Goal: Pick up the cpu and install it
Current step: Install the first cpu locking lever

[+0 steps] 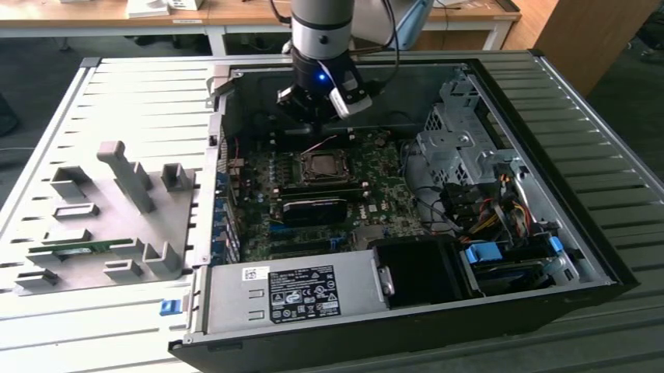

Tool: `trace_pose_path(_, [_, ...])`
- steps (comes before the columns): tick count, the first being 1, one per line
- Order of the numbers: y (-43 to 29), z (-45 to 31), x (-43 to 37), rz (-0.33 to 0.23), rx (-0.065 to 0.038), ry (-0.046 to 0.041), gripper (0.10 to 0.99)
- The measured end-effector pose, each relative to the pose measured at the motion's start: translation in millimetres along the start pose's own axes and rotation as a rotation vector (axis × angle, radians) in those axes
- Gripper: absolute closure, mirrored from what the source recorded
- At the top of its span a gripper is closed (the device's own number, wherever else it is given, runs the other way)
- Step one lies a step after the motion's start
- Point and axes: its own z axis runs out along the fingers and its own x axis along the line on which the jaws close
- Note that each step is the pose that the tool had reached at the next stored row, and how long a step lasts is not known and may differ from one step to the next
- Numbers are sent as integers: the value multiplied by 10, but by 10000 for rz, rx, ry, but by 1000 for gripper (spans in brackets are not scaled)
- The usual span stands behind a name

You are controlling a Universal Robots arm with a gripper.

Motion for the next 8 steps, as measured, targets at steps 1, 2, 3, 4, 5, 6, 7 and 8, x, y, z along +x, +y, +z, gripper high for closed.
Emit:
trace_pose_path(1, [0, 6, -8, 0, 0, 0, 965])
trace_pose_path(2, [0, 14, -15, 0, 1, 1, 965])
trace_pose_path(3, [-1, 22, -23, -1, 1, 0, 965])
trace_pose_path(4, [-1, 31, -32, 0, 1, 1, 965])
trace_pose_path(5, [-1, 39, -42, 0, 1, 1, 965])
trace_pose_path(6, [-1, 46, -50, 0, 1, 1, 965])
trace_pose_path(7, [-1, 52, -55, 0, 3, 1, 965])
trace_pose_path(8, [-1, 56, -57, 0, 11, -1, 965])
